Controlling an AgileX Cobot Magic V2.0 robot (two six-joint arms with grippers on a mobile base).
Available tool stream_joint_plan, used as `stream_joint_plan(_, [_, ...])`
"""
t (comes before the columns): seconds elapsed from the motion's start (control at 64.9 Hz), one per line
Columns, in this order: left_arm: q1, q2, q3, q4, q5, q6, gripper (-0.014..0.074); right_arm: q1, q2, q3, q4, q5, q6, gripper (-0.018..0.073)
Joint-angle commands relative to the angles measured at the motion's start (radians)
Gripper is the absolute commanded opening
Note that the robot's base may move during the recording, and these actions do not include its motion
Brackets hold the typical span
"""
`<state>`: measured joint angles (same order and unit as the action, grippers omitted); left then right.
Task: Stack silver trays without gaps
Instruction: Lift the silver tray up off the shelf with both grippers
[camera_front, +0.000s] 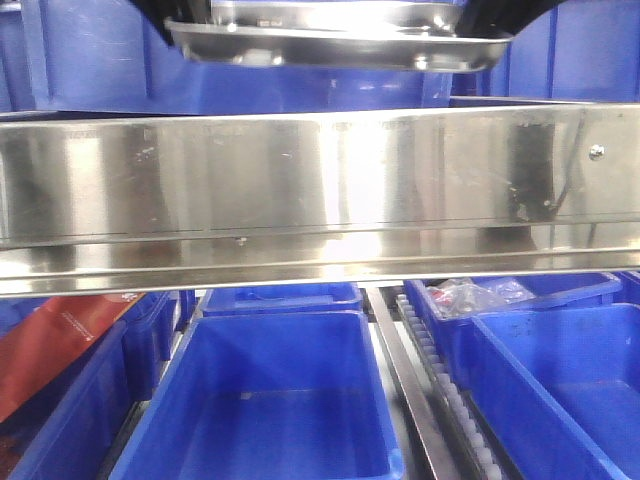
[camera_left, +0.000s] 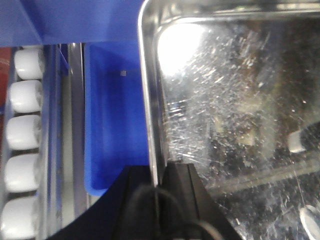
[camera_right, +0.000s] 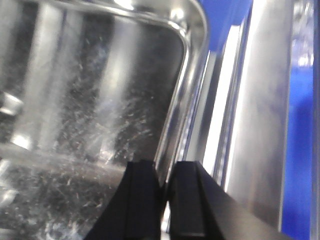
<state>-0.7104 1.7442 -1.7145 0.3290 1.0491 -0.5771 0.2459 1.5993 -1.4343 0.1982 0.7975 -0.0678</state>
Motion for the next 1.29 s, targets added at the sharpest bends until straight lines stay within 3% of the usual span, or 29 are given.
stream_joint_plan(0.0, [-0.017, -0.036, -0.009, 0.045, 0.012, 0.016, -0.002, 0.006, -0.049, -0.01, -0.001, 0.014, -0.029, -0.0067])
stream_joint_plan(0.277, [-0.043, -0.117, 0.004, 0.079, 0.019, 0.016, -0.002, 0.006, -0.147, -0.008, -0.001, 0.084, -0.027, -0.0067])
stream_joint_plan(0.493, [-0.045, -0.223, 0.137, 0.085, -0.045, 0.016, -0.002, 0.006, -0.211, 0.009, -0.003, 0.103, -0.027, -0.0067])
stream_joint_plan(0.847, [-0.045, -0.375, 0.269, 0.1, -0.18, 0.016, -0.002, 0.006, -0.411, 0.293, -0.003, -0.079, -0.027, -0.0067])
stream_joint_plan(1.278, [-0.045, -0.379, 0.269, 0.107, -0.204, 0.016, -0.002, 0.006, -0.418, 0.311, -0.001, -0.245, -0.027, -0.0067])
